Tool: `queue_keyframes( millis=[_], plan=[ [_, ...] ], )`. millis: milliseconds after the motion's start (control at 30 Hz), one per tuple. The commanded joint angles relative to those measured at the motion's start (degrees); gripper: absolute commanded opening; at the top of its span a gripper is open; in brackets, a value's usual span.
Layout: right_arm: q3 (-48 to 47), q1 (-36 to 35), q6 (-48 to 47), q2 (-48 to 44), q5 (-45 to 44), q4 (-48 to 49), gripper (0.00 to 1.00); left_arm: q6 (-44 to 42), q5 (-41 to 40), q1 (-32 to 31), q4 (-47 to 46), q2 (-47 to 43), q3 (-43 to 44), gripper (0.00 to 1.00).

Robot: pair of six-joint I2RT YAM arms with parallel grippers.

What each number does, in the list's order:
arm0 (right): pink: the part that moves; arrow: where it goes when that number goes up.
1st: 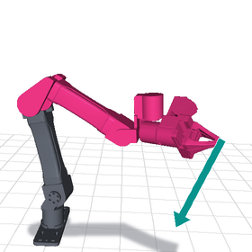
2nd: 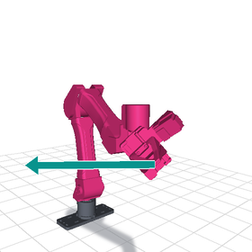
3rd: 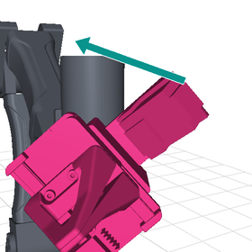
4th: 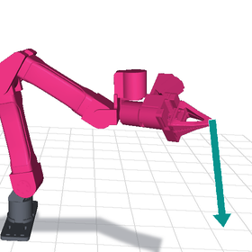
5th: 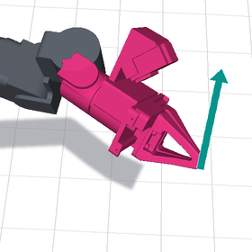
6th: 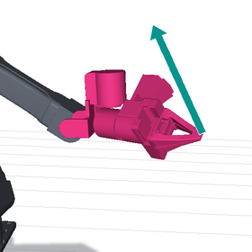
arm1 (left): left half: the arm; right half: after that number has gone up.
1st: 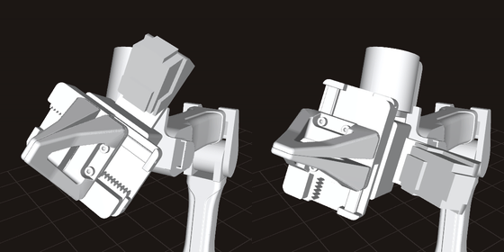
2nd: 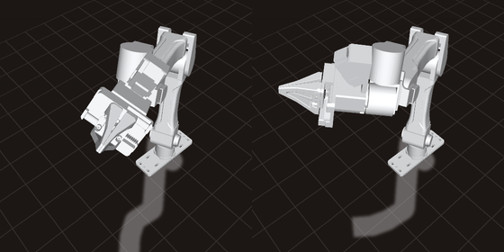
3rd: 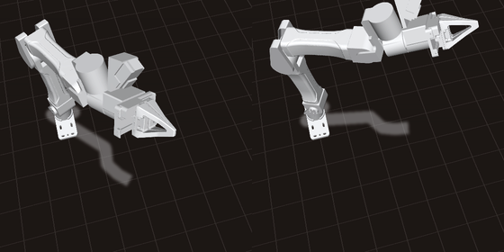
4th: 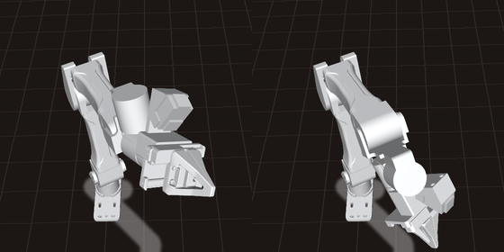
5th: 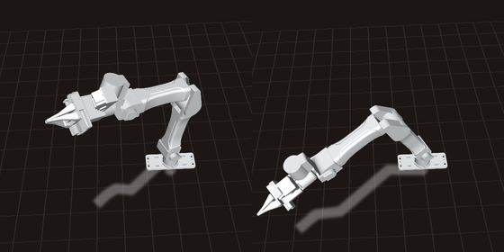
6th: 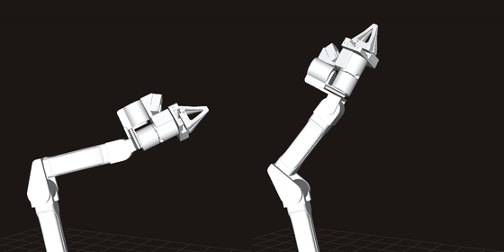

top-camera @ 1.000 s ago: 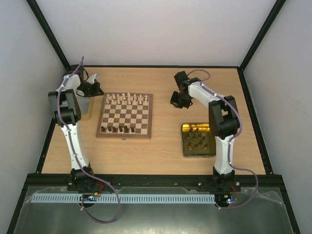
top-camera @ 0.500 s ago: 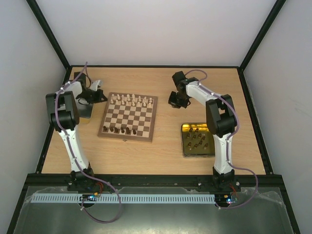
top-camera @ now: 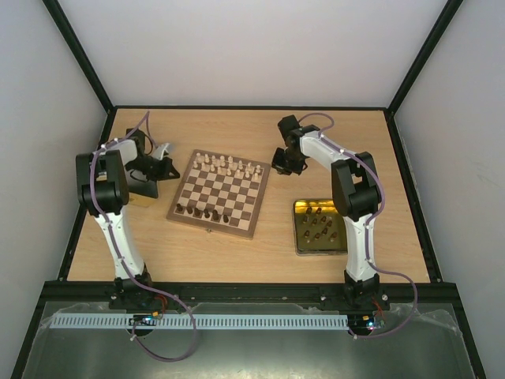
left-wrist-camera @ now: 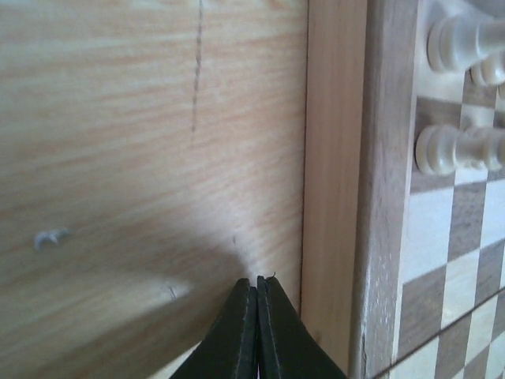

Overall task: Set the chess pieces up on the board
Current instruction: Move the storage box to the center of the board.

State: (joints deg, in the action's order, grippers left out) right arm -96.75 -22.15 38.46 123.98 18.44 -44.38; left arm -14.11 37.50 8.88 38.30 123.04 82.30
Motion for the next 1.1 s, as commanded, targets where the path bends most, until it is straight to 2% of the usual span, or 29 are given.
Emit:
queue_keyframes(
  millis=[0,367,1067],
  plan=[
    [0.1,-0.3,0.0,0.3,-0.7,-0.6,0.02,-1.9,-7.8,-0.5,6.7,1.5,-4.9,0.02],
    [3.1,-0.5,0.7,-0.6,-0.8,1.0,0.02,-4.2,-10.0,-0.4,5.4,-3.2,-12.8,0.02],
    [4.9,-0.9,1.1,-1.1,-1.0,1.9,0.02,-5.6,-10.1,1.7,9.1,-4.6,-7.0,0.02]
  ],
)
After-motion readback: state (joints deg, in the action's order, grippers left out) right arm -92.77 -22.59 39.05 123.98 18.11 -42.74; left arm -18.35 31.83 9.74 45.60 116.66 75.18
